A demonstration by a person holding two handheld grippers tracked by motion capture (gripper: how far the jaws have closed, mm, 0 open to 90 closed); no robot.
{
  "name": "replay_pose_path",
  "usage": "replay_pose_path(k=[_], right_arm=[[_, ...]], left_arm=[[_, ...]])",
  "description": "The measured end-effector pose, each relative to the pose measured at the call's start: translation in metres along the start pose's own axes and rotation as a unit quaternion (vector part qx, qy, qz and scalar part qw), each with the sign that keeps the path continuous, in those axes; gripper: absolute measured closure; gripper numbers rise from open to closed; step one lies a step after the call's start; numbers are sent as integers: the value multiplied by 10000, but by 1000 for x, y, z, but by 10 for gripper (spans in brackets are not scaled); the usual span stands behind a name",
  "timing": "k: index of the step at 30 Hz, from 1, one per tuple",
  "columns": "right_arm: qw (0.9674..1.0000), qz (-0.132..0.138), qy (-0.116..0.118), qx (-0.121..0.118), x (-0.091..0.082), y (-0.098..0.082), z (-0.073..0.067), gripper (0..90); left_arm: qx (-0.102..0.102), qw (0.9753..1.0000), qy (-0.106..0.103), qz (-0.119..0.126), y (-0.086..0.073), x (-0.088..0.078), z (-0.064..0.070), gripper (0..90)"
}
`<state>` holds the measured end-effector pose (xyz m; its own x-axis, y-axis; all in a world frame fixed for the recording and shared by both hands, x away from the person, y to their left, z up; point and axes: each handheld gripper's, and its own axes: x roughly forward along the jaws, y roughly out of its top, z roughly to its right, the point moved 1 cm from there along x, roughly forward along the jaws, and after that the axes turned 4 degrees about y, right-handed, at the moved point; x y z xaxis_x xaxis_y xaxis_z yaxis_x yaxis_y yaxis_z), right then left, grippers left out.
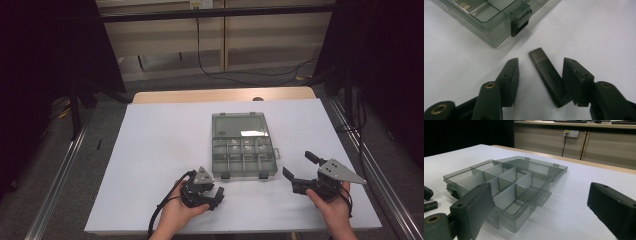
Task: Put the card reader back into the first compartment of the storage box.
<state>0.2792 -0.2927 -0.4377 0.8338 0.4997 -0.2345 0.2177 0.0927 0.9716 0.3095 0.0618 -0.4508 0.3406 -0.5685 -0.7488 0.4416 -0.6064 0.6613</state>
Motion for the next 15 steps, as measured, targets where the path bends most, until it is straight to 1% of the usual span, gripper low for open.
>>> replay_pose_path(k=[1, 6, 8, 11, 13, 14, 15], right_arm=[[10000, -5, -7, -8, 0, 0, 0, 61], [10000, 7, -21, -48, 0, 0, -1, 69], [10000, 31, -22, -67, -1, 1, -1, 71], [10000, -11, -34, -50, 0, 0, 0, 71], [10000, -13, -36, -43, 0, 0, 0, 71], [10000, -18, -40, -40, 0, 0, 0, 71], [10000, -24, -39, -46, 0, 0, 0, 70]], left_arm=[[30, 10000, 17, 2, 0, 0, 0, 519], [-4, 10000, 26, -32, 0, -2, -2, 595], [15, 10000, 43, -35, 0, -2, -2, 618], [137, 9998, 115, -60, 0, -1, 1, 665], [147, 9998, 135, -93, 1, -1, 3, 683], [125, 9998, 105, -98, 1, -1, 2, 699], [61, 9999, 77, -81, 1, -1, 2, 724]])
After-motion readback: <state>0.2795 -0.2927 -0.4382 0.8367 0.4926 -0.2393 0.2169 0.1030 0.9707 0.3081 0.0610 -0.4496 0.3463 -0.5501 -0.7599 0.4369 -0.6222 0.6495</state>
